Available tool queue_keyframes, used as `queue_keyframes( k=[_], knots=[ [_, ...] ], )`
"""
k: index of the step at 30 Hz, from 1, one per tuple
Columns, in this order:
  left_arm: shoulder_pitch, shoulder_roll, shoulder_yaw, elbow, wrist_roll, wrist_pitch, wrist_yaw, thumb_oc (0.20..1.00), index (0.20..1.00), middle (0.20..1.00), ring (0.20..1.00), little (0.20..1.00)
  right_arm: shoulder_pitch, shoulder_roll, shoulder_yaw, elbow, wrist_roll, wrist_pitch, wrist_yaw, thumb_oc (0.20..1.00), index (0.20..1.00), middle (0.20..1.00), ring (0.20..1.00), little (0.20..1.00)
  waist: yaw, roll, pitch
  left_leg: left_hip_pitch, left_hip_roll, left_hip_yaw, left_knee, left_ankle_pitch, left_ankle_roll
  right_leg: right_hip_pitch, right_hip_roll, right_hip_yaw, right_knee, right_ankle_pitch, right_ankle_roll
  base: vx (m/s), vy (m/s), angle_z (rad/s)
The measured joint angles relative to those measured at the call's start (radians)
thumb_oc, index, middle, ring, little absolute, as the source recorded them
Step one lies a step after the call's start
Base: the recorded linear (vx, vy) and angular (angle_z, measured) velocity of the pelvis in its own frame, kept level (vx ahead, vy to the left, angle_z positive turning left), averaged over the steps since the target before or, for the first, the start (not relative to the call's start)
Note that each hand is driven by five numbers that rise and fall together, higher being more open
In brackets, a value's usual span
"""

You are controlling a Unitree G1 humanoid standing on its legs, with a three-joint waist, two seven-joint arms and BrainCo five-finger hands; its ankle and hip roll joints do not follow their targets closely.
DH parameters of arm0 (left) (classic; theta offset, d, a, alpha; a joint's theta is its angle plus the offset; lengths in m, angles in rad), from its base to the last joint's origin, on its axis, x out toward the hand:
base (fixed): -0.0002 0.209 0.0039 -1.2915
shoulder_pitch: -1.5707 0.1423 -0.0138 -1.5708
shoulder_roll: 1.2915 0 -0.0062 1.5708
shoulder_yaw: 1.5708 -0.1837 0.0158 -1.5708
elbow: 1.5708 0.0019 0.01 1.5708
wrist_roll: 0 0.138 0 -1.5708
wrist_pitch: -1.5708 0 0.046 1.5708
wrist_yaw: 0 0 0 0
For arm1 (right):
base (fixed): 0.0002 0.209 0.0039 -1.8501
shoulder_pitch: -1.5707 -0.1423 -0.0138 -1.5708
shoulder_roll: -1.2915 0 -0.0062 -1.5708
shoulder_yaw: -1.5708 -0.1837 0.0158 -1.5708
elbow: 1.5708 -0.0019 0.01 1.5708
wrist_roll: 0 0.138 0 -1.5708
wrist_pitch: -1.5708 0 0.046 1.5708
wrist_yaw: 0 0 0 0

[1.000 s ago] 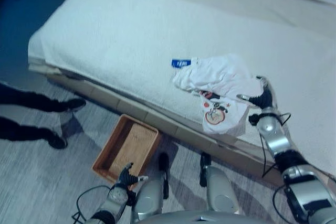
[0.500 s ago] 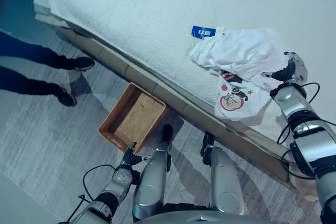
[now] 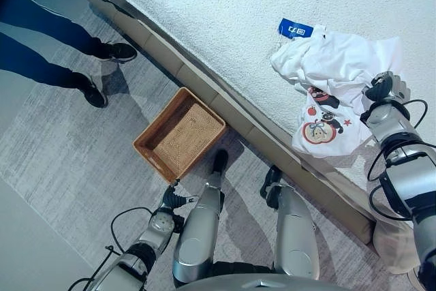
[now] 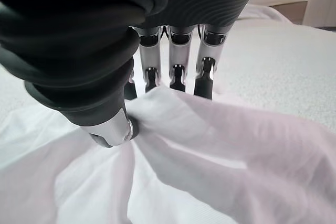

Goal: Pick up clothes into the bucket

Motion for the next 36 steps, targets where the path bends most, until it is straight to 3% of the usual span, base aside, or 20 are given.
queue_keyframes(
  k=[9,16,20,21,23,27,31,36],
  knots=[
    [-0.024,-0.032,-0.020,-0.008,-0.001,-0.004,0.000,1.000,1.000,1.000,1.000,1.000,-0.024,-0.030,0.015,-0.083,0.001,-0.008,-0.002,0.200,0.200,0.200,0.200,0.200,-0.014,-0.010,0.003,0.062,0.004,0.031,-0.005,0.001,0.003,0.067,0.013,0.027,-0.052,0.032,0.013,0.00,0.064,-0.11],
    [-0.008,-0.017,0.033,0.030,0.008,-0.002,-0.005,1.000,1.000,1.000,1.000,1.000,-0.126,-0.126,0.018,-0.265,0.009,-0.018,-0.008,0.200,0.200,0.200,0.200,0.200,-0.049,-0.048,-0.003,0.147,0.032,0.114,-0.021,-0.013,0.019,0.152,0.065,0.105,-0.175,0.094,0.039,0.06,0.056,-0.38],
    [0.058,0.022,0.085,0.046,0.010,0.009,-0.015,1.000,1.000,1.000,1.000,1.000,-0.148,-0.196,0.017,-0.387,0.009,-0.028,-0.030,0.200,0.200,0.200,0.200,0.200,-0.057,-0.096,-0.060,0.222,0.050,0.177,-0.048,-0.029,0.026,0.218,0.088,0.152,-0.260,0.133,0.053,0.06,0.031,-0.48],
    [0.080,0.038,0.091,0.047,0.011,0.016,-0.016,1.000,1.000,1.000,1.000,1.000,-0.147,-0.226,0.016,-0.402,0.009,-0.028,-0.037,0.200,0.200,0.200,0.200,0.200,-0.068,-0.113,-0.105,0.227,0.052,0.187,-0.061,-0.030,0.025,0.225,0.092,0.156,-0.285,0.144,0.055,0.10,0.033,-0.21],
    [0.086,0.043,0.110,0.069,0.023,0.023,-0.025,1.000,1.000,1.000,1.000,1.000,-0.150,-0.263,0.014,-0.421,0.009,-0.025,-0.043,0.200,0.200,0.200,0.200,0.200,-0.081,-0.125,-0.131,0.257,0.057,0.203,-0.076,-0.032,0.022,0.256,0.108,0.173,-0.320,0.168,0.049,0.12,0.036,-0.30],
    [0.148,0.043,0.160,0.080,0.049,0.037,-0.038,1.000,1.000,1.000,1.000,1.000,-0.153,-0.310,0.012,-0.542,0.001,-0.029,-0.054,0.200,0.200,0.200,0.200,0.200,-0.083,-0.128,-0.208,0.342,0.067,0.252,-0.111,-0.047,0.024,0.345,0.119,0.205,-0.410,0.196,0.058,0.09,0.005,-0.33],
    [0.188,0.034,0.164,0.081,0.050,0.046,-0.045,1.000,1.000,1.000,1.000,1.000,-0.146,-0.331,-0.016,-0.605,0.000,-0.029,-0.068,0.200,0.200,0.200,0.200,0.200,-0.108,-0.130,-0.271,0.390,0.076,0.275,-0.137,-0.054,0.022,0.400,0.130,0.214,-0.464,0.209,0.061,0.08,-0.011,-0.11],
    [0.212,0.017,0.162,0.080,0.062,0.063,-0.047,1.000,1.000,1.000,1.000,1.000,-0.141,-0.359,-0.055,-0.635,0.000,-0.029,-0.093,0.200,0.200,0.200,0.200,0.200,-0.110,-0.127,-0.333,0.435,0.084,0.281,-0.169,-0.057,0.020,0.453,0.143,0.221,-0.526,0.228,0.062,0.07,-0.001,-0.07]
  ],
)
